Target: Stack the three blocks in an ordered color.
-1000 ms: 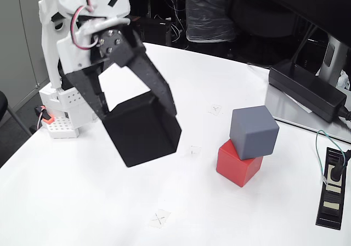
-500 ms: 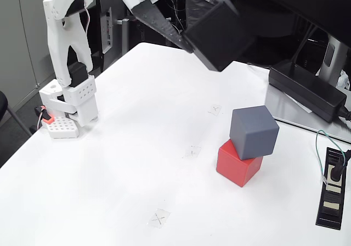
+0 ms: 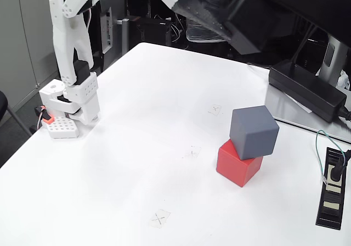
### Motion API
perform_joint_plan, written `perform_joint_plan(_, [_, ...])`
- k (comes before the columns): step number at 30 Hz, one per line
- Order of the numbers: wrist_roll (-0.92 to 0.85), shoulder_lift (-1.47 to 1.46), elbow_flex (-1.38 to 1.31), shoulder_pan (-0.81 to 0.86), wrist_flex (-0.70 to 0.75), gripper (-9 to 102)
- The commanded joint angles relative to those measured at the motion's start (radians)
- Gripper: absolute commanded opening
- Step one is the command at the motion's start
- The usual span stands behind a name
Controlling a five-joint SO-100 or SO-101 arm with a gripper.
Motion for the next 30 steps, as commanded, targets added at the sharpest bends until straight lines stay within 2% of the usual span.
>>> perform_joint_plan(1, [-0.072, -0.018, 0.031, -0.014, -0.124, 20])
perform_joint_plan(7, [-0.17, -0.028, 0.166, -0.011, -0.359, 20])
perform_joint_plan(15, [-0.233, -0.028, 0.311, -0.018, -0.578, 20])
perform_joint_plan(22, [-0.265, -0.026, 0.462, -0.018, -0.724, 20])
perform_joint_plan(30, [-0.331, 0.109, 0.716, -0.011, -0.799, 20])
